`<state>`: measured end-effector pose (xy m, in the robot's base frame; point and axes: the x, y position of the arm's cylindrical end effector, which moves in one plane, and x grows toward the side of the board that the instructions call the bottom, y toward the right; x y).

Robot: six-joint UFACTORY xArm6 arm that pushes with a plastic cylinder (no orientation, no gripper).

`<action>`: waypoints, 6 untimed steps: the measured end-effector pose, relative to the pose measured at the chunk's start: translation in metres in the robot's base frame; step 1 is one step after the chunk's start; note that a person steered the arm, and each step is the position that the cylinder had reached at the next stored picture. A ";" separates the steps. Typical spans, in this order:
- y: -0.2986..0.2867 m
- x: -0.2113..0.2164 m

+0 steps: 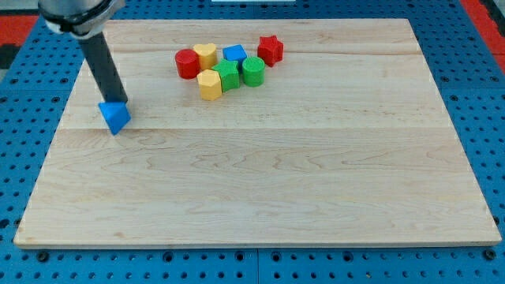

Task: Drag the blue triangle to the bottom left of the board

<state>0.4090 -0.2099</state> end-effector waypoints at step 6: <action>0.066 0.067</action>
